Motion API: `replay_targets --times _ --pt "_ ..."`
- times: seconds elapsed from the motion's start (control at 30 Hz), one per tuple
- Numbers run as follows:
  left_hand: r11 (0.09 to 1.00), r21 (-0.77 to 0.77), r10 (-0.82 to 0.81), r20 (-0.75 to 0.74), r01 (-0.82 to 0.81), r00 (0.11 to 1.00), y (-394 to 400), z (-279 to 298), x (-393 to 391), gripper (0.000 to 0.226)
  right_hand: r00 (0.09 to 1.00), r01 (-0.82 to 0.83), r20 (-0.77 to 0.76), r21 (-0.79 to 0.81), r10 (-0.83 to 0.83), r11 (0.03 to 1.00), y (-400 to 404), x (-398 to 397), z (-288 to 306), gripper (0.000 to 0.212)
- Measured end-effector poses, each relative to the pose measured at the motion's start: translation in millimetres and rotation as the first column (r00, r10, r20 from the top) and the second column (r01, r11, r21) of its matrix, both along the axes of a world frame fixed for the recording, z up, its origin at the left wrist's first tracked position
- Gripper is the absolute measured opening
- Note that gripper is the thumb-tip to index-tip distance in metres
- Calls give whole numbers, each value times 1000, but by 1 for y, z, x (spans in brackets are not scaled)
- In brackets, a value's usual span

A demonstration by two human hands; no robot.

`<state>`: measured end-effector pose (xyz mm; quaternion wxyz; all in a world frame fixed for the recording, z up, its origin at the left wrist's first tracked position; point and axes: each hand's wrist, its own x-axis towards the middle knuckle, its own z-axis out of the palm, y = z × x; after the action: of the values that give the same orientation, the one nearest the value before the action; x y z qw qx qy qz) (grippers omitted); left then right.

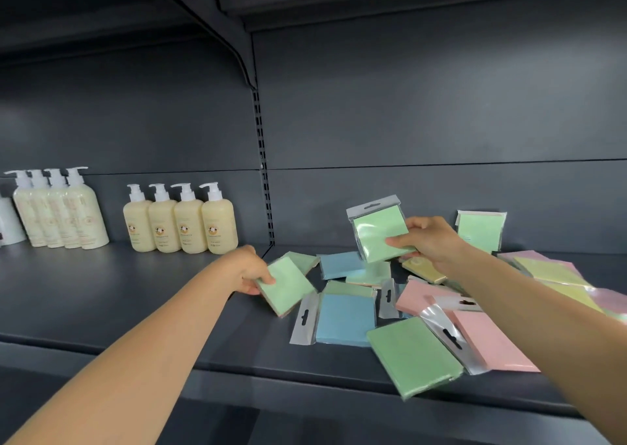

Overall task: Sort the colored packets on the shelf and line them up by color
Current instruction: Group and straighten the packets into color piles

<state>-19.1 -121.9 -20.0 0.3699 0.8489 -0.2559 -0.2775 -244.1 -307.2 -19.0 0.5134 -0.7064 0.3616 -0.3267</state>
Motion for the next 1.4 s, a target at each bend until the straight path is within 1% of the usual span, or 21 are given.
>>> replay_targets --times 0.03,0.07,0.17,0.3,0.43,0.57,0.7,0.8,0.93,0.97,1.07,1.17,1.23,1.33,1.37,1.4 --pt "997 -79 24 -24 -26 999 4 6 -5 37 1000 5 16 3 -5 1000 3 -8 3 28" --pt "985 -164 44 -51 -52 998 7 12 -11 34 999 10 45 10 -11 1000 6 -17 6 28" --pt "913 -390 57 -165 -118 985 14 23 -37 23 988 36 151 31 -40 999 21 -48 11 23" --pt "839 -517 13 -297 -172 955 16 21 -87 32 972 99 209 55 -109 994 41 -97 8 19" --pt "786 -588 -49 -367 -191 929 13 12 -151 35 958 173 216 88 -189 981 66 -156 -4 12" --pt "757 -629 -154 -437 -178 886 8 5 -214 34 943 242 221 63 -250 968 88 -222 -12 17" --pt "756 -631 -201 -476 -173 856 0 1 -270 37 925 309 219 45 -311 950 99 -284 -15 24" --pt "763 -631 -242 -475 -136 846 -8 2 -307 46 908 350 235 34 -348 936 103 -322 -16 24" --pt "758 -645 -296 -476 -99 828 -29 4 -352 41 871 413 269 53 -411 909 95 -375 -18 20" --pt "759 -644 -296 -472 -97 830 -36 4 -362 38 858 434 275 64 -434 899 89 -388 -20 23" --pt "752 -652 -298 -462 -92 835 -59 3 -395 26 819 478 302 113 -488 871 67 -426 -30 48" --pt "744 -662 -286 -436 -89 854 -90 1 -428 29 793 495 324 150 -515 856 39 -461 -37 50" --pt "740 -666 -278 -427 -91 861 -115 -1 -449 28 766 521 338 169 -546 836 15 -485 -40 56" --pt "755 -649 -256 -426 -95 868 -157 -7 -482 28 774 528 311 161 -551 834 -32 -523 -43 55" --pt "755 -647 -247 -431 -107 868 -172 -10 -493 26 782 525 300 158 -547 836 -47 -536 -43 49" --pt "752 -647 -235 -439 -124 867 -186 -14 -502 26 790 520 290 151 -541 841 -61 -548 -42 37"
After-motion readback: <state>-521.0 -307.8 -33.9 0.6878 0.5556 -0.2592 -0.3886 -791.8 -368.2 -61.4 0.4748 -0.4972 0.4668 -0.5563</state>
